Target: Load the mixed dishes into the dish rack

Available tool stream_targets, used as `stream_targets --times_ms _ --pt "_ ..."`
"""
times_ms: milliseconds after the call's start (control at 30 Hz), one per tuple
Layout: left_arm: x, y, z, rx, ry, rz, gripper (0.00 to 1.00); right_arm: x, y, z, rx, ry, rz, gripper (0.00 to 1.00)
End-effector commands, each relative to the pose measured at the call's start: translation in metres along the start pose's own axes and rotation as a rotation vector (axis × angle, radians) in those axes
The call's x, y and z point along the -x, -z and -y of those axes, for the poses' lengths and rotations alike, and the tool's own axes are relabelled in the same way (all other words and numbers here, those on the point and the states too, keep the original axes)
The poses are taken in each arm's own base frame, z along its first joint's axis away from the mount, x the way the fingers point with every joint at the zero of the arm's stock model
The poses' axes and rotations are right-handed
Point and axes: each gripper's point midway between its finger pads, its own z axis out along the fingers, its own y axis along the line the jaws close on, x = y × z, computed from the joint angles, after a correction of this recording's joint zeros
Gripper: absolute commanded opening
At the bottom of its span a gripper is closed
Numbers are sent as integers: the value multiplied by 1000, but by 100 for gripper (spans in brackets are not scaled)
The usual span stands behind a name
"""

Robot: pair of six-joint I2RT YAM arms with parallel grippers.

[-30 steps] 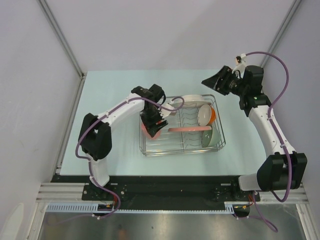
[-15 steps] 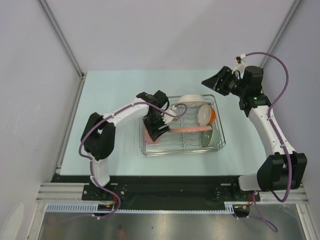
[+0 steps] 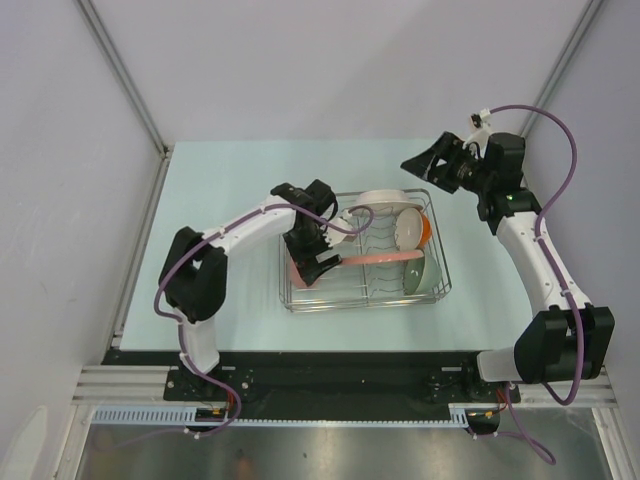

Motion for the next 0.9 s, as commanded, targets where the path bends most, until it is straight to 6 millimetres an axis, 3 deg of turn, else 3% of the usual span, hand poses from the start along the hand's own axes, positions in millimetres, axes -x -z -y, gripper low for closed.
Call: stream_targets --times_ms 0,300,400,500,533,600,633,700,733,867 --pt "19 45 12 6 -27 111 100 6 8 -6 -10 46 31 81" --pt "12 78 17 33 -63 123 100 3 5 0 -39 53 27 87" --pt "9 98 16 70 -77 136 100 2 6 3 -63 70 31 90" --pt "15 132 9 116 -70 223 100 -2 9 7 -148 115 47 93" --pt "22 152 3 124 -51 294 100 -3 10 7 -211 183 75 99" --pt "28 180 -6 168 -20 385 100 -13 15 12 -303 246 67 99" --pt "31 197 -19 217 2 445 100 -9 21 21 -399 308 98 100" --pt "29 222 -25 280 27 528 100 -30 19 17 -444 368 48 100" --pt "27 231 -37 318 54 566 100 -34 24 22 -486 375 39 100" --pt "15 252 -53 361 127 660 100 -47 36 16 -504 371 7 100"
